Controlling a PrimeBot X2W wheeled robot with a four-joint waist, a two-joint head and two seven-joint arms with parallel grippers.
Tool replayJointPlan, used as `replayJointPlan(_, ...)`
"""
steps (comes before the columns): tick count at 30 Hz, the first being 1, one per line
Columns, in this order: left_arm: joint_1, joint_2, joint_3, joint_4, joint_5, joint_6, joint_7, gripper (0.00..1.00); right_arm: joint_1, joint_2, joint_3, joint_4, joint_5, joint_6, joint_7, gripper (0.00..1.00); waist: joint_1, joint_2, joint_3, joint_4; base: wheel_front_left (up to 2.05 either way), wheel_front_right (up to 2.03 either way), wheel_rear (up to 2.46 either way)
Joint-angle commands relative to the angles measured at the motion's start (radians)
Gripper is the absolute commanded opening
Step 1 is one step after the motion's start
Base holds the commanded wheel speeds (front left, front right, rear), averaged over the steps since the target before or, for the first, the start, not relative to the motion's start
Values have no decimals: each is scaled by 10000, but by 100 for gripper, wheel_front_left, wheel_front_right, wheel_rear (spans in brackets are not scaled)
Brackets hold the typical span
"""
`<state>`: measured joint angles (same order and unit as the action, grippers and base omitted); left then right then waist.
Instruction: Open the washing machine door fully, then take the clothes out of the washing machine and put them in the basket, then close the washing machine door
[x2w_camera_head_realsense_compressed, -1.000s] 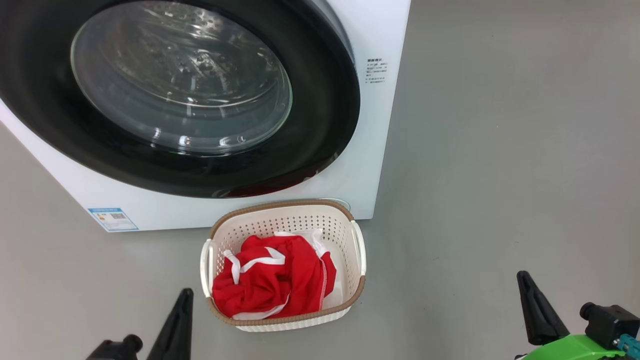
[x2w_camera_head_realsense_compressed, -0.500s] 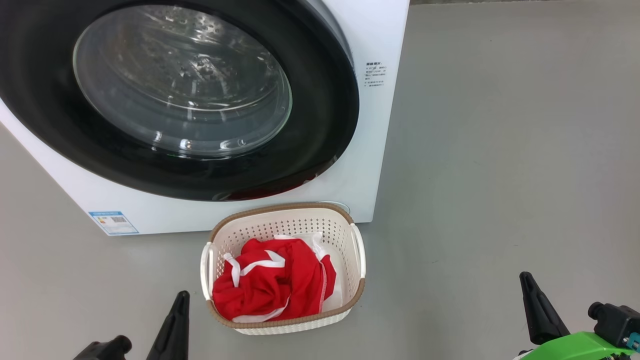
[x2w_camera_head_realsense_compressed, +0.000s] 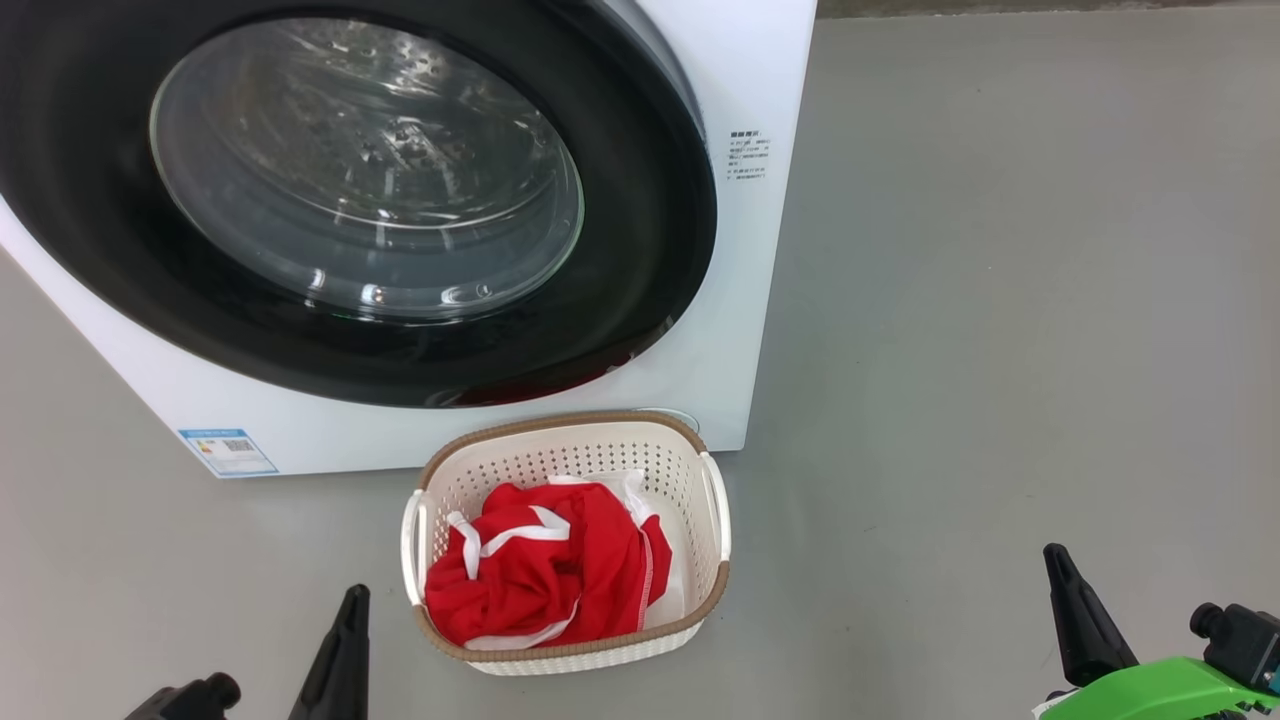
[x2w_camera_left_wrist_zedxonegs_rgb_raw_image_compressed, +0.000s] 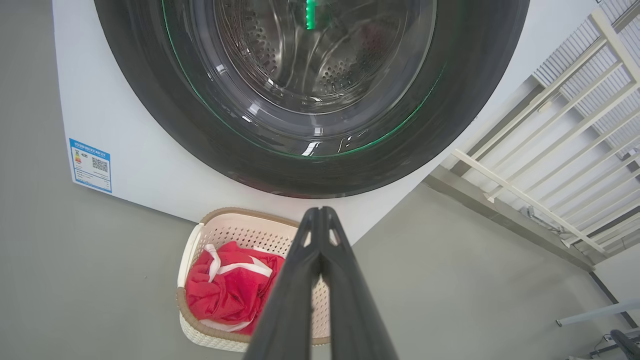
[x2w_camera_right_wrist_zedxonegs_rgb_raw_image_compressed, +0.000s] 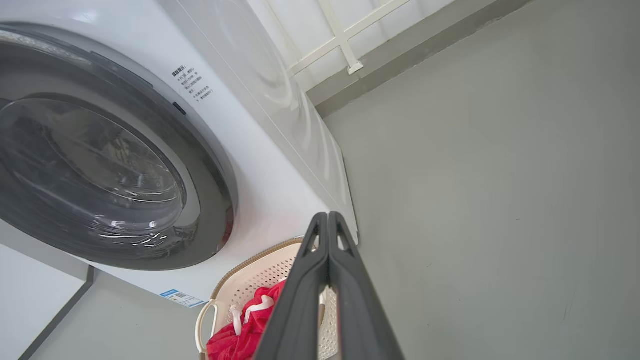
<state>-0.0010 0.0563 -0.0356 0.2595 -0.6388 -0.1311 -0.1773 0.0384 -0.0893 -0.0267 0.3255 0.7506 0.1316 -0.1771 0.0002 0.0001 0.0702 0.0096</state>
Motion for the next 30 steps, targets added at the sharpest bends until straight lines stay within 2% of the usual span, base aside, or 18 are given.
replayJointPlan(1, -355, 165, 169, -222, -288, 1, 45, 0, -358, -92, -97, -276, 255, -1, 71, 0, -1, -1, -11, -1, 0, 0, 0)
replayJointPlan(30, -568, 170, 478, -203, -3308, 2, 853, 0, -700, 37, -310, -443, 2874, -4, 931, 0, -1, -1, -217, -31, 0, 0, 0)
